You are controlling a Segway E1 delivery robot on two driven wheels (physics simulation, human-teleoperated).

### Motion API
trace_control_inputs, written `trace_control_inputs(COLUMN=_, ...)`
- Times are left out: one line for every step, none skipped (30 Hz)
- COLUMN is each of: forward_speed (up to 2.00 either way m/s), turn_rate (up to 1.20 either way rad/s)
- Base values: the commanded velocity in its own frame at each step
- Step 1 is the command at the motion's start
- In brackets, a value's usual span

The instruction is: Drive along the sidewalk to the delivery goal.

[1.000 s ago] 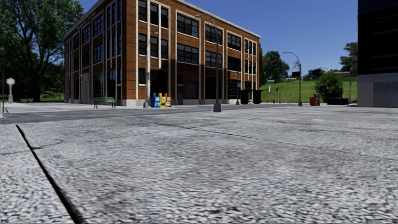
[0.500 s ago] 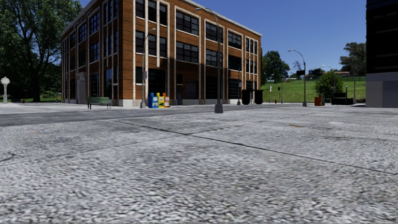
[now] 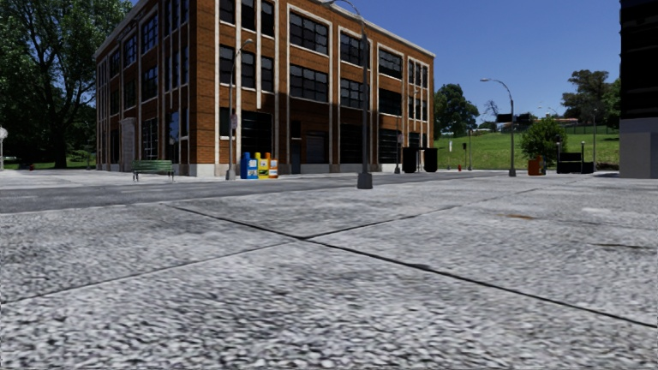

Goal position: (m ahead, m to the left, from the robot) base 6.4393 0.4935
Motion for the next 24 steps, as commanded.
trace_control_inputs(forward_speed=2.00, turn_rate=0.00)
trace_control_inputs(forward_speed=2.00, turn_rate=0.00)
trace_control_inputs(forward_speed=2.00, turn_rate=0.00)
trace_control_inputs(forward_speed=2.00, turn_rate=0.00)
trace_control_inputs(forward_speed=2.00, turn_rate=0.00)
trace_control_inputs(forward_speed=2.00, turn_rate=0.00)
trace_control_inputs(forward_speed=2.00, turn_rate=0.00)
trace_control_inputs(forward_speed=2.00, turn_rate=0.00)
trace_control_inputs(forward_speed=2.00, turn_rate=0.00)
trace_control_inputs(forward_speed=2.00, turn_rate=0.00)
trace_control_inputs(forward_speed=2.00, turn_rate=0.00)
trace_control_inputs(forward_speed=2.00, turn_rate=0.00)
trace_control_inputs(forward_speed=2.00, turn_rate=0.00)
trace_control_inputs(forward_speed=2.00, turn_rate=0.00)
trace_control_inputs(forward_speed=2.00, turn_rate=0.00)
trace_control_inputs(forward_speed=2.00, turn_rate=0.00)
trace_control_inputs(forward_speed=2.00, turn_rate=0.00)
trace_control_inputs(forward_speed=2.00, turn_rate=0.00)
trace_control_inputs(forward_speed=2.00, turn_rate=0.00)
trace_control_inputs(forward_speed=2.00, turn_rate=0.00)
trace_control_inputs(forward_speed=2.00, turn_rate=0.00)
trace_control_inputs(forward_speed=2.00, turn_rate=0.00)
trace_control_inputs(forward_speed=2.00, turn_rate=0.00)
trace_control_inputs(forward_speed=2.00, turn_rate=0.00)
